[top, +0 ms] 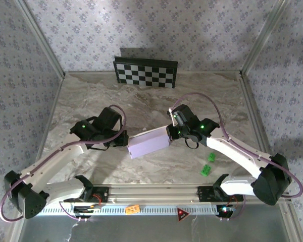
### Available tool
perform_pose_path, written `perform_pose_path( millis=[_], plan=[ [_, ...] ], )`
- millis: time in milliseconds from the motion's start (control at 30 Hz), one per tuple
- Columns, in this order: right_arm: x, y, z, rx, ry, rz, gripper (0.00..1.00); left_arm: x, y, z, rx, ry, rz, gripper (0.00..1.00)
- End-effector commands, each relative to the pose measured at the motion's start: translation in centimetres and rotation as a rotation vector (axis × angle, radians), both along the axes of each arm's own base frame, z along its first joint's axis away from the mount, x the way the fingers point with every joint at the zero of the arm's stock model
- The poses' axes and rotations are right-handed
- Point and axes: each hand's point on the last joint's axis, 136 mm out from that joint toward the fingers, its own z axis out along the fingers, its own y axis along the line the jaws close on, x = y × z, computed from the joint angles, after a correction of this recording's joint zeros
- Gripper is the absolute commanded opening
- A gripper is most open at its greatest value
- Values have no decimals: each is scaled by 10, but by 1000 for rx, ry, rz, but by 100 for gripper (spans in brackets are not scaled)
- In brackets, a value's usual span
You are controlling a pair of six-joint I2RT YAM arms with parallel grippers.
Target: Fold the paper box
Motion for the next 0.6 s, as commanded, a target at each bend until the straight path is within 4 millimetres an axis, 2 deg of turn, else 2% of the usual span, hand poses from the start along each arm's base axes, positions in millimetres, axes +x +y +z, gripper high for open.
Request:
perform_pose_path(
  millis=[0, 167, 567],
  plan=[
    [-7, 2, -1, 8, 33, 2, 10, 5, -13, 13, -64, 4, 20, 9],
    [-8, 1, -4, 3, 35, 3, 10, 12, -11, 19, -67, -12, 65, 7],
    [-11, -1, -7, -4, 41, -2, 10, 20, -13, 19, -76, 24, 140, 2]
  ],
)
